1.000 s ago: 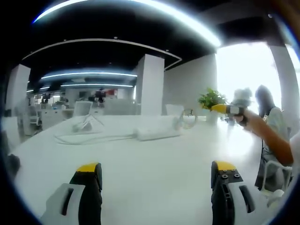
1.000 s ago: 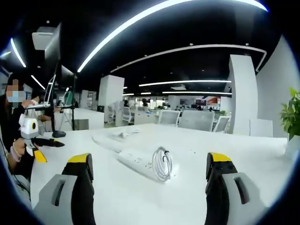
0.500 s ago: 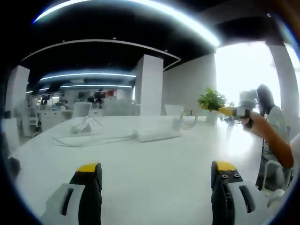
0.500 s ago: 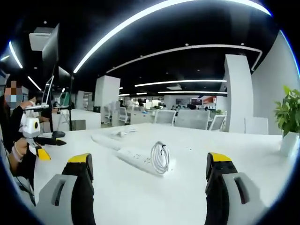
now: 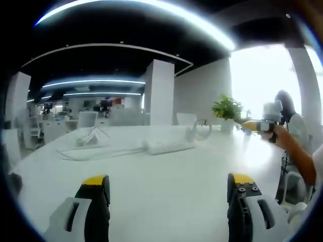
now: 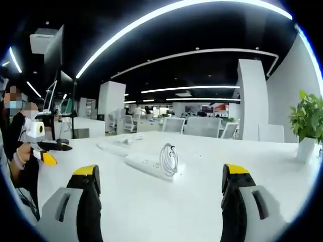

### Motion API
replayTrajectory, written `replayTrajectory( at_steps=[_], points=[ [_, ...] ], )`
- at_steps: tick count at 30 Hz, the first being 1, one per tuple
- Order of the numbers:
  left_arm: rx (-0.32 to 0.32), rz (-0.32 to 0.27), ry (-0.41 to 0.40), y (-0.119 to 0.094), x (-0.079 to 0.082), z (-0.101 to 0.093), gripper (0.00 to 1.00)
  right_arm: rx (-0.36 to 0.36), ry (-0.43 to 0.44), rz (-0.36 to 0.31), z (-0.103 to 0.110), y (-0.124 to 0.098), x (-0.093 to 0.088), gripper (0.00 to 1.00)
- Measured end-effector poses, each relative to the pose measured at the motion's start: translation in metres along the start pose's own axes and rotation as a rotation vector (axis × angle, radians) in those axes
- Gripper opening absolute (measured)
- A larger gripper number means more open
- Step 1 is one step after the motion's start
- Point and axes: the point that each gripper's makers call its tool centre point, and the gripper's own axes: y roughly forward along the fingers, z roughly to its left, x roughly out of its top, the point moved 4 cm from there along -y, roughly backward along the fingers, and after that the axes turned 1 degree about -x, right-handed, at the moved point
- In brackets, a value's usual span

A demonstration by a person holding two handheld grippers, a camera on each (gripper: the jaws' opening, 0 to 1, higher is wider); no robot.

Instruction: Straighten the power strip on the desk, plug the charger into it

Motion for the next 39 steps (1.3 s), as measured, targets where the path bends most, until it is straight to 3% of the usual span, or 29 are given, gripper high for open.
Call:
replayTrajectory(
  at_steps=[9,25,39],
  points=[
    [0.001,-0.003,0.0,0.0,0.0,0.0,0.99,-0.002,0.018,0.007,0.001,-0.011,-0.012,1.0],
    [0.003,-0.003,-0.003,0.001,0.005,0.002,0.99,-0.011,0.019,0.001,0.012,-0.023,-0.014,1.0],
    [0.012,-0.004,-0.011,-0.001,0.006,0.006,0.99,-0.024,0.036,0.006,0.014,-0.034,-0.026,1.0]
  ],
)
